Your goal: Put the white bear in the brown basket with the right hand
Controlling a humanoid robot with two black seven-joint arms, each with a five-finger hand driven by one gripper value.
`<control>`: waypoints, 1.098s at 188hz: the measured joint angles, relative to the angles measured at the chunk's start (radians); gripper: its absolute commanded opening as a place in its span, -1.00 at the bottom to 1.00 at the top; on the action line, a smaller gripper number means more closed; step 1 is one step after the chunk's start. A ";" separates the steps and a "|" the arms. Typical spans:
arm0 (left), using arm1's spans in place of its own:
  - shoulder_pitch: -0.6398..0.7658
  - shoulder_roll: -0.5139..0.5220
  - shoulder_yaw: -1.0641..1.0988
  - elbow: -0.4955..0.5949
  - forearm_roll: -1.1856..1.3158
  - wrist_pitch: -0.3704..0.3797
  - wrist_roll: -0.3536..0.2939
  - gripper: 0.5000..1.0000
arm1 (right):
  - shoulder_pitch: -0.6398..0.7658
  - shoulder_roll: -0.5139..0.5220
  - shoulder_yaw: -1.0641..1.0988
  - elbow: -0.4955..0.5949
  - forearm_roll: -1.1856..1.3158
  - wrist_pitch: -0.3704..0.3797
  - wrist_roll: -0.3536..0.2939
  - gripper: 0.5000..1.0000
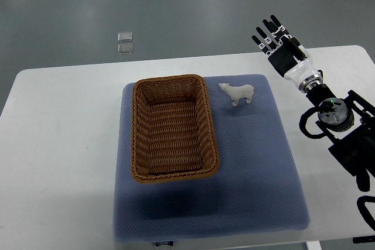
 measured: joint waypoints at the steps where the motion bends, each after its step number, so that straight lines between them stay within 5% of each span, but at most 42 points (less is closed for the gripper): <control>1: 0.000 0.000 0.000 0.000 0.000 0.000 0.000 1.00 | 0.000 0.000 0.000 0.000 0.000 0.000 0.000 0.69; 105: 0.000 0.000 -0.006 0.007 -0.003 0.000 -0.002 1.00 | 0.026 -0.010 -0.011 0.002 -0.040 0.002 -0.002 0.69; 137: 0.000 0.000 -0.003 0.005 -0.003 0.000 -0.002 1.00 | 0.091 -0.060 -0.070 0.002 -0.245 0.002 -0.012 0.69; 206: 0.000 0.000 -0.004 -0.001 -0.002 -0.001 -0.002 1.00 | 0.440 -0.235 -0.521 0.002 -0.894 0.068 -0.169 0.69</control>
